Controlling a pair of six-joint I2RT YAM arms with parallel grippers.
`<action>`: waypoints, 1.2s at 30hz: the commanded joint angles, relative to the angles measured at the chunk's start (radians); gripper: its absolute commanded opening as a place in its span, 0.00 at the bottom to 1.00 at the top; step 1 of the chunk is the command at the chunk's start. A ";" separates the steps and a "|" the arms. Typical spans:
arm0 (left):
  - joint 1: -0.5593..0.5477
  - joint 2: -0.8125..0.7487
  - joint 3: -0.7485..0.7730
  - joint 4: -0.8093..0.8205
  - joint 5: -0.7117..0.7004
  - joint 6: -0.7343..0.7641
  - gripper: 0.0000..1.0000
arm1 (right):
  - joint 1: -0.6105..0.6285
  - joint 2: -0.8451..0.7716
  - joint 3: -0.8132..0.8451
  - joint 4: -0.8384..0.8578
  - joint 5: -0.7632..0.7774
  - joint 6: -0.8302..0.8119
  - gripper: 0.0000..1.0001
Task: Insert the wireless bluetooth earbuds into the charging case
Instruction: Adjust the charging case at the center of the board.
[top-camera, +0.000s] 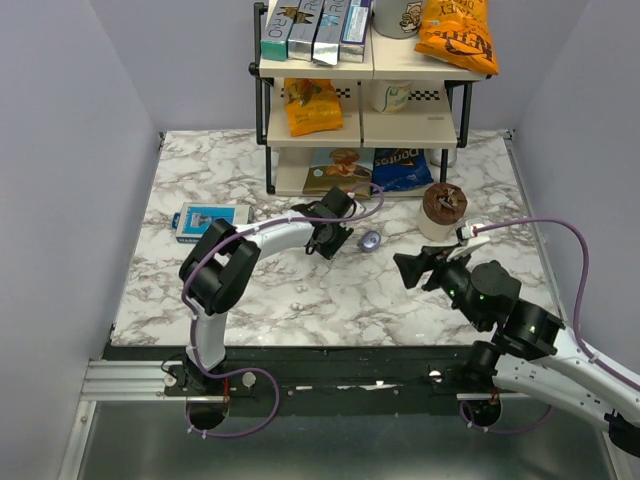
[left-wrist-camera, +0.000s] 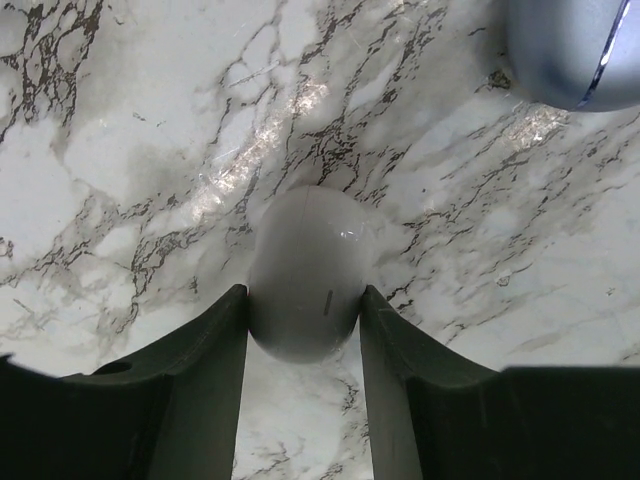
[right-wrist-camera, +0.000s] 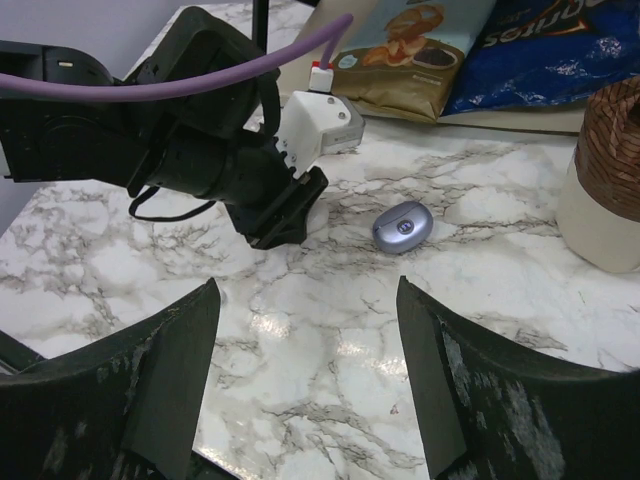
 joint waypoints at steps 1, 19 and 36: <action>0.000 -0.075 -0.065 0.072 0.119 0.137 0.26 | 0.000 -0.020 0.019 -0.038 0.015 -0.006 0.80; -0.037 -0.292 -0.354 0.248 0.480 0.723 0.14 | 0.000 -0.074 0.029 -0.066 0.068 -0.047 0.80; -0.060 -0.132 -0.162 0.028 0.430 0.748 0.25 | 0.000 -0.096 0.017 -0.081 0.094 -0.049 0.80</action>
